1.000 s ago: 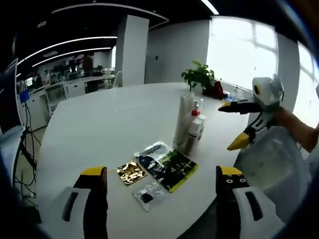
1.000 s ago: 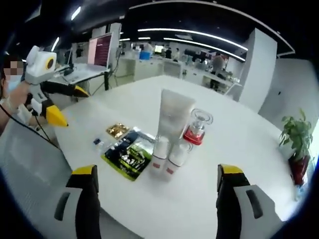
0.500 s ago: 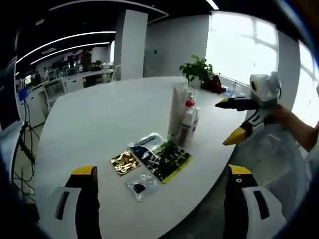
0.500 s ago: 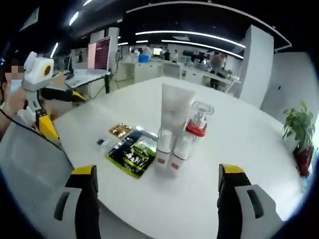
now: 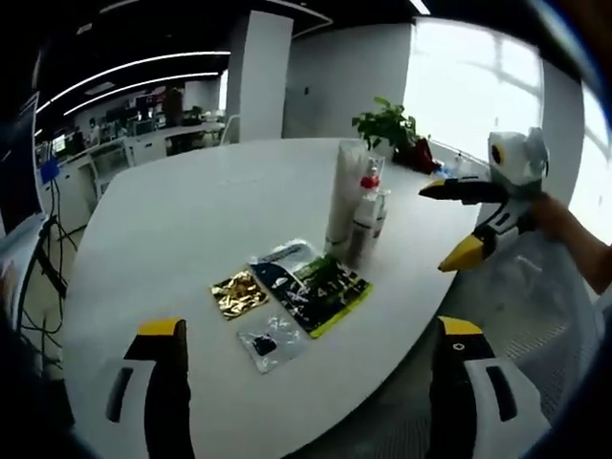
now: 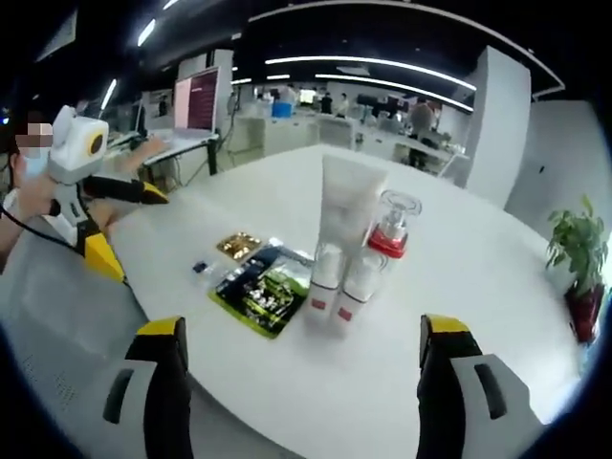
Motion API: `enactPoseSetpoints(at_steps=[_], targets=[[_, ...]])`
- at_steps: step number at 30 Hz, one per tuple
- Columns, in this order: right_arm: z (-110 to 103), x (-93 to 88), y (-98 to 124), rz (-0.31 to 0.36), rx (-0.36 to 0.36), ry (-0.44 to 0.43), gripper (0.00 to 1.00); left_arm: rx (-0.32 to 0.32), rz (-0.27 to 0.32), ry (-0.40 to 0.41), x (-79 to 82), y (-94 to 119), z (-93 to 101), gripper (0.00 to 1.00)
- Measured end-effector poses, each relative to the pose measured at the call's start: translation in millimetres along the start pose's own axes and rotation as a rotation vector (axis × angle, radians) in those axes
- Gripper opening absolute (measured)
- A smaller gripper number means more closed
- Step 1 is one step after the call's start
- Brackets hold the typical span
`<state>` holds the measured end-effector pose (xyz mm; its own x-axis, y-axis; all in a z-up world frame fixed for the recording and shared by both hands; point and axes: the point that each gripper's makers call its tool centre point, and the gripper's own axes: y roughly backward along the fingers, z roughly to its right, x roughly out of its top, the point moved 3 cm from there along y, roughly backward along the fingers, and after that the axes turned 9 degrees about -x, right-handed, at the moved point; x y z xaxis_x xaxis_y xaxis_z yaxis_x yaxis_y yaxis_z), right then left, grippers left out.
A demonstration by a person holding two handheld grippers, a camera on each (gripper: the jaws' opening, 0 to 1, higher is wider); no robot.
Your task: Arrange the skincare products in the storage area until every visible bottle or jar stands upright without overlapping.
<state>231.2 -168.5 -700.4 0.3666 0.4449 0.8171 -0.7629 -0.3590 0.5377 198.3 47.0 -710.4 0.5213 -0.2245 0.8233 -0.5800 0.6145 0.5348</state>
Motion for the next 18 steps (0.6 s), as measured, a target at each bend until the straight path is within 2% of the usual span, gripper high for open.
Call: enactPoseSetpoints(at_steps=[6,9,13,18], targets=[[-7,-1.1,-1,-0.01,0.024,0.019,1.0,0.021,-0.017,-0.008,-4.6,1,-2.7,0.99],[-10,-2.1,-3,-0.014,0.037,0.03,1.0,-0.003,0.001,0.015,-4.0,0,4.9,0.99],[-10,-3.4,-2,-0.019,0.039,0.026,1.0,0.035,-0.058,-0.03,-11.3,0,-0.5,0.99],[-16,-6.3,0,-0.03,0.058,0.018,1.0,0.025,-0.04,-0.009,-10.5,2,-1.7,0.99]])
